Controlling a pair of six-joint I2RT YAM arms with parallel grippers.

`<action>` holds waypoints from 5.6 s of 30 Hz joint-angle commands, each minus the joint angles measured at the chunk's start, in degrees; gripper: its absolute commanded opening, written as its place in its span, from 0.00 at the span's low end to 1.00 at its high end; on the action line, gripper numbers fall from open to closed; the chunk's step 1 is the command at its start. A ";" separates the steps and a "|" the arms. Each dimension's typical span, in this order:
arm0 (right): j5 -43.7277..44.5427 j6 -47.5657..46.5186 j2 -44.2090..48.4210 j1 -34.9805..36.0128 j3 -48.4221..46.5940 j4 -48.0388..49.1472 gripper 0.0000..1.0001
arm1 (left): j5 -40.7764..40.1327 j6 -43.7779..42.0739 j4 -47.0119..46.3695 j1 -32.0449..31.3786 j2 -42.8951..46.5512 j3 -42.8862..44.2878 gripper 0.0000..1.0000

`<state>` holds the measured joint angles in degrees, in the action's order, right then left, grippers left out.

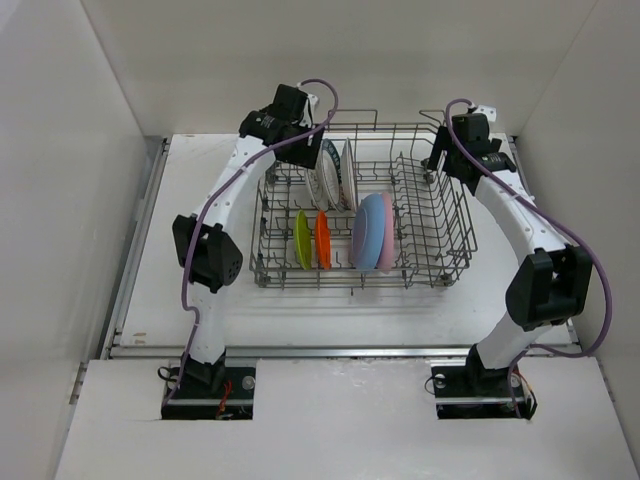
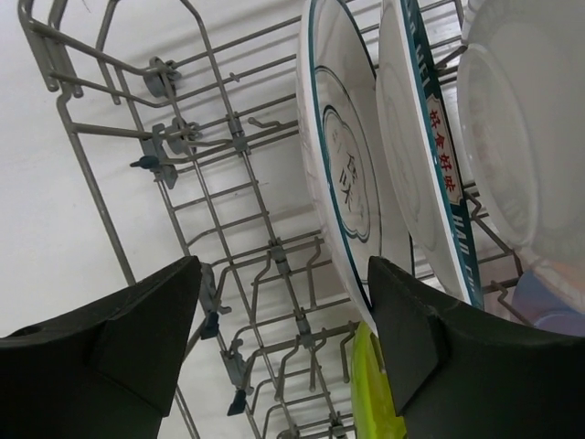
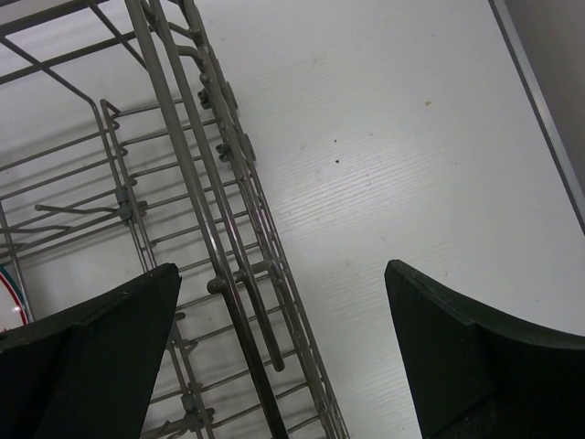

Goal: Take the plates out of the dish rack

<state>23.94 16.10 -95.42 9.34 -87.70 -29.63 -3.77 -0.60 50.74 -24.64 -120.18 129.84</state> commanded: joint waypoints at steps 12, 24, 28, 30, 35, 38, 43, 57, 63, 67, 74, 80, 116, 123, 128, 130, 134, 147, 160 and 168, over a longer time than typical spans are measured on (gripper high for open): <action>0.05 1.93 0.23 0.32 -0.54 -0.26 1.00 | 6.49 9.38 1.03 0.39 -4.27 0.76 0.07; 2.77 -0.37 -0.83 0.32 -2.82 0.27 1.00 | 0.88 12.99 0.69 -0.23 1.87 8.50 0.00; 2.77 -1.42 0.49 0.32 -3.35 0.27 1.00 | -1.32 13.52 0.15 0.39 5.13 9.20 0.00; 3.30 -2.82 1.02 0.32 -4.05 0.80 1.00 | -2.02 12.91 1.46 0.39 6.62 10.34 0.00; 3.30 -4.84 1.02 0.32 -7.12 0.80 1.00 | -4.22 12.21 3.13 -0.23 9.52 10.34 0.00; 1.99 -4.85 1.72 0.32 -8.71 0.80 1.00 | -6.86 10.01 3.66 -0.23 10.84 10.34 0.00; -1.18 -6.25 2.96 0.32 -8.19 1.94 1.00 | -7.39 7.98 3.66 0.30 12.51 8.32 0.00; -10.22 -6.26 11.12 3.13 -6.61 3.78 1.00 | -19.71 2.27 3.93 11.18 20.15 7.10 0.00; -21.11 -6.25 13.59 7.69 -4.94 7.83 0.98 | -13.73 -0.54 -0.46 16.20 20.86 -4.76 0.00; -23.33 -6.25 12.89 10.33 -5.64 7.66 0.98 | -9.34 1.47 -1.96 20.68 18.15 -7.94 0.00; -27.89 -6.25 11.04 12.98 -7.48 7.04 0.98 | 6.83 6.13 -6.52 32.10 15.77 -15.92 0.00; -32.71 -3.27 8.05 12.98 -8.10 9.84 0.98 | 20.63 6.14 -12.06 39.84 11.03 -27.70 0.00; -29.75 5.79 2.25 12.98 -5.90 6.52 0.98 | 10.35 -4.40 -1.53 27.31 13.92 -11.99 0.90; -27.55 6.84 1.46 12.98 -4.68 5.99 0.98 | 14.68 -3.27 -0.56 7.96 7.79 -2.06 0.97; -22.37 6.84 4.62 12.98 -2.21 5.37 0.98 | 2.50 -3.27 -0.56 -1.45 1.97 2.70 0.98; -19.91 6.84 6.46 12.98 -0.55 4.67 0.98 | -2.18 -3.27 -0.56 -3.03 0.74 3.40 0.98; -18.06 6.84 9.45 12.98 1.56 4.14 0.98 | -5.89 -3.27 -1.61 -4.27 -1.28 3.40 0.96; -7.95 3.85 15.00 12.98 5.79 1.86 0.98 | 0.25 2.01 0.24 -4.27 -5.68 4.46 0.34; -4.79 3.85 12.62 12.98 4.12 1.15 0.98 | 1.13 7.54 -2.23 -4.27 0.47 11.39 0.00; -5.40 3.85 13.15 12.45 3.50 1.15 0.98 | -2.82 7.54 -3.81 -2.87 5.12 11.40 0.00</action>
<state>17.76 20.53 -83.07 21.82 -82.35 -29.17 -7.55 5.45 50.83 -27.88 -122.85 137.03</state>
